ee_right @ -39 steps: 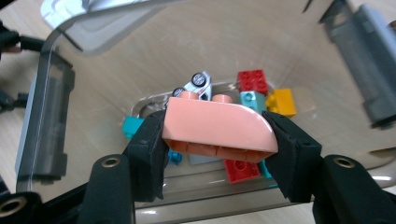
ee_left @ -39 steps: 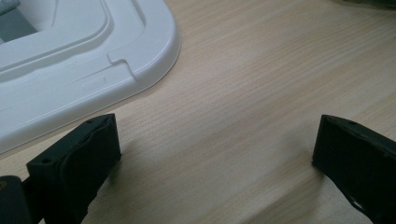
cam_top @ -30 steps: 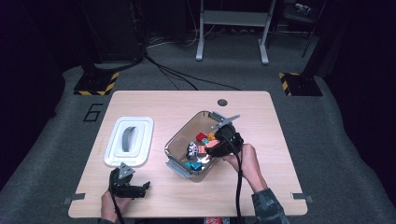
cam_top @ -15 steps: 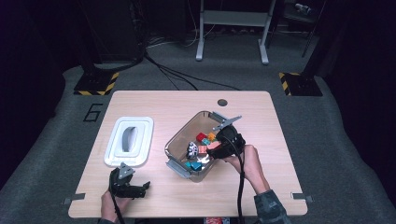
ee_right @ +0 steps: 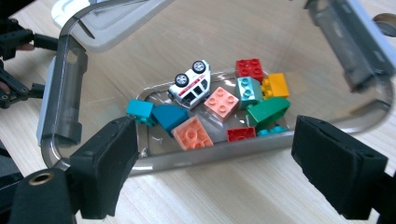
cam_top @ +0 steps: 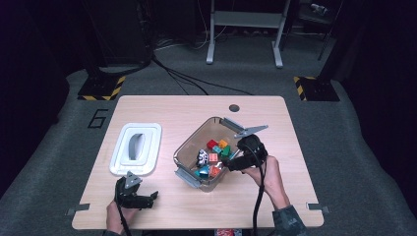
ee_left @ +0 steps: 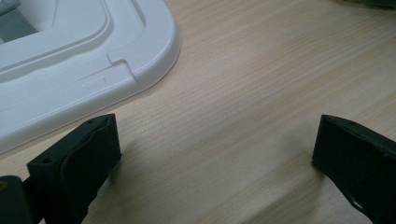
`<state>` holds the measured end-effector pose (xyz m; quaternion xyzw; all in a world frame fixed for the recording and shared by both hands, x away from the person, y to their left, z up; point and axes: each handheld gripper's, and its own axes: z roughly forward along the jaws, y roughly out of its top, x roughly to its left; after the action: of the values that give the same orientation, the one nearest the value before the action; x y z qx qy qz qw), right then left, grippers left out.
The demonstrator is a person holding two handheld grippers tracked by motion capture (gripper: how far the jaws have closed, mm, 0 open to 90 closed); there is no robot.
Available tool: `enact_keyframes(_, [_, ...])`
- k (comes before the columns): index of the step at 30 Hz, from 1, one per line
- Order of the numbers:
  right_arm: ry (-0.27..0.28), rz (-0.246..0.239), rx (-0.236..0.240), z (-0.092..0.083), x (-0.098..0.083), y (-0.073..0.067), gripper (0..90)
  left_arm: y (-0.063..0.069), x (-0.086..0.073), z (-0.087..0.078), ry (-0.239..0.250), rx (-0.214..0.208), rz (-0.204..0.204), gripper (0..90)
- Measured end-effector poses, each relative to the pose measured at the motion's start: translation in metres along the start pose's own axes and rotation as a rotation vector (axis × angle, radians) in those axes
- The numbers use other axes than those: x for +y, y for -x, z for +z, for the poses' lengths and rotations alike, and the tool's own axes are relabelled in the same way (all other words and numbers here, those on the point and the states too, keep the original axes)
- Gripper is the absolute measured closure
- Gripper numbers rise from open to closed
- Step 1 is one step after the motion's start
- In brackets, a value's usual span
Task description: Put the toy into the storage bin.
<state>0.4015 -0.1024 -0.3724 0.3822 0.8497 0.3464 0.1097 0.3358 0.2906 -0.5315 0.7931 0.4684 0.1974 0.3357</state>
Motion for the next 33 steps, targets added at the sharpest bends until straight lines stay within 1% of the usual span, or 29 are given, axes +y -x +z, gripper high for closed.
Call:
enact_keyframes(2, [0.023, 0.020, -0.011, -0.004, -0.006, 0.003, 11.8, 0.000, 0.000, 0.000, 0.000, 0.000, 0.000, 0.7])
enact_keyframes(3, [0.032, 0.017, -0.010, -0.005, -0.009, 0.005, 10.8, 0.000, 0.000, 0.000, 0.001, 0.000, -0.001, 0.7])
enact_keyframes(5, [0.041, 0.038, -0.022, -0.007, -0.017, 0.009, 9.2, 0.000, 0.000, 0.000, 0.001, -0.001, 0.000, 0.7])
enact_keyframes(7, [0.066, 0.049, -0.026, -0.009, -0.026, 0.013, 8.1, 0.000, 0.000, 0.000, 0.004, 0.000, -0.001, 0.7])
enact_keyframes(8, [0.070, 0.073, -0.030, -0.010, -0.032, 0.014, 7.0, 0.000, 0.000, 0.000, 0.005, 0.001, 0.000, 0.8])
enact_keyframes(9, [0.080, 0.071, -0.030, -0.009, -0.037, 0.017, 6.0, 0.000, 0.000, 0.000, 0.004, 0.000, 0.000, 0.8])
enact_keyframes(12, [0.093, 0.107, -0.040, -0.009, -0.053, 0.023, 2.7, 0.000, 0.000, 0.000, 0.004, 0.000, 0.000, 0.9])
enact_keyframes(15, [0.097, 0.134, -0.061, -0.007, -0.070, 0.031, 0.4, 0.000, 0.000, 0.000, 0.003, 0.001, 0.002, 0.9])
enact_keyframes(16, [0.098, 0.154, -0.058, -0.006, -0.077, 0.035, 0.0, 0.000, 0.000, 0.000, 0.000, -0.002, 0.001, 0.9])
enact_keyframes(19, [0.097, 0.176, -0.074, -0.003, -0.090, 0.040, 0.0, 0.000, 0.000, 0.000, 0.000, -0.002, 0.001, 0.9])
enact_keyframes(21, [0.101, 0.199, -0.068, 0.000, -0.099, 0.045, 0.0, 0.000, 0.000, 0.000, -0.001, -0.002, 0.002, 0.9])
enact_keyframes(26, [0.108, 0.253, -0.086, 0.009, -0.122, 0.058, 0.0, 0.000, 0.000, 0.000, 0.002, 0.001, 0.001, 0.9])
enact_keyframes(27, [0.106, 0.261, -0.089, 0.010, -0.124, 0.059, 0.0, 0.000, 0.000, 0.000, 0.000, 0.000, 0.000, 0.9])
enact_keyframes(30, [0.092, 0.267, -0.128, 0.016, -0.134, 0.063, 0.0, 0.000, 0.000, 0.000, -0.001, 0.000, 0.000, 0.9])
enact_keyframes(33, [0.083, 0.277, -0.150, 0.021, -0.144, 0.069, 0.0, 0.000, 0.000, 0.000, 0.003, 0.003, -0.004, 0.9])
